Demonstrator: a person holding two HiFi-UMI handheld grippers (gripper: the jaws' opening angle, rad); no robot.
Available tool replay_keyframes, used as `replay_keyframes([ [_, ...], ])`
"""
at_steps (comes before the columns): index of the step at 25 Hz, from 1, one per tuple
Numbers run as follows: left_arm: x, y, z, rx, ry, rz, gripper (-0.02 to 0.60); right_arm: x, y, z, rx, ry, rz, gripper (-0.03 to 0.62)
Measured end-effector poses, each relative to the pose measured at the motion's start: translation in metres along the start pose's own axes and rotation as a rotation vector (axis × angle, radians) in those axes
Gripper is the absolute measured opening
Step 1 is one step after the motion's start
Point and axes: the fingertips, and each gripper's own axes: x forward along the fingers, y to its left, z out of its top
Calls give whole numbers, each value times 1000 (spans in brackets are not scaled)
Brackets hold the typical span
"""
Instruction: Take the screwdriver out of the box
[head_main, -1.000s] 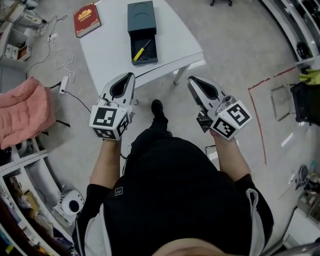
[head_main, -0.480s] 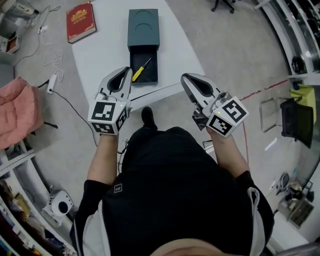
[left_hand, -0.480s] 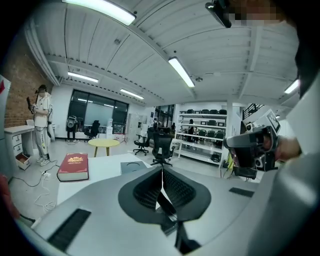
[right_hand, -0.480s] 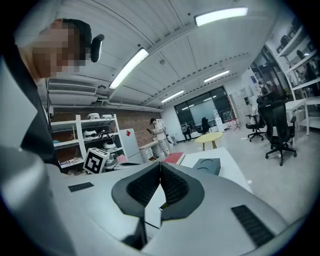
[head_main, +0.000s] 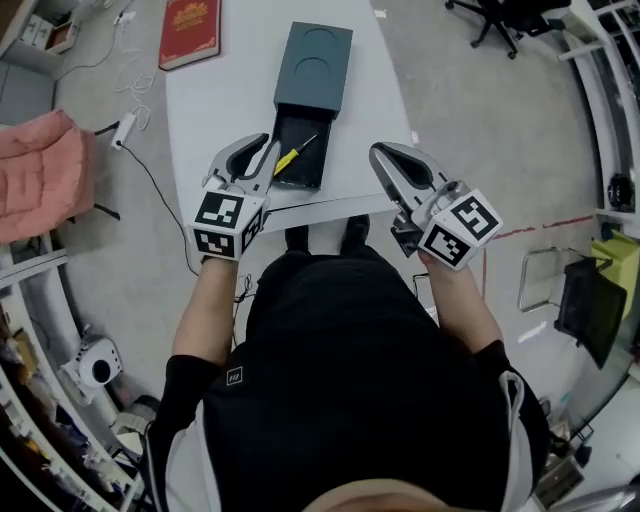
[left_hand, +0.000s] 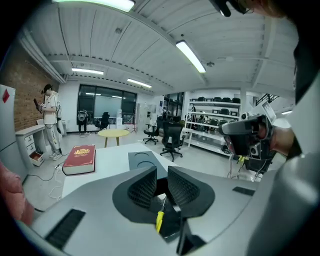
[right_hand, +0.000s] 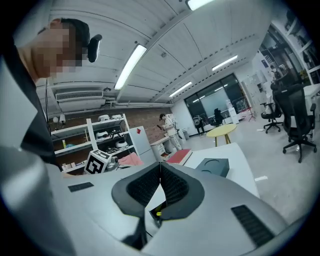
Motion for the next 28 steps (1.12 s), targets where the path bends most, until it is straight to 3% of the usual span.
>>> replay_keyframes([
  [7, 27, -10, 1, -31, 57, 136, 81, -4, -51, 10, 20, 29, 139, 29],
  [11, 41, -14, -15, -1, 132, 157, 97, -6, -64, -2, 34, 74, 194, 29],
  [23, 78, -2, -83, 4, 337, 9, 164, 27, -64, -35, 91, 153, 192, 29],
  [28, 94, -4, -104, 93, 428, -40, 176, 30, -66, -45, 114, 164, 189, 29],
])
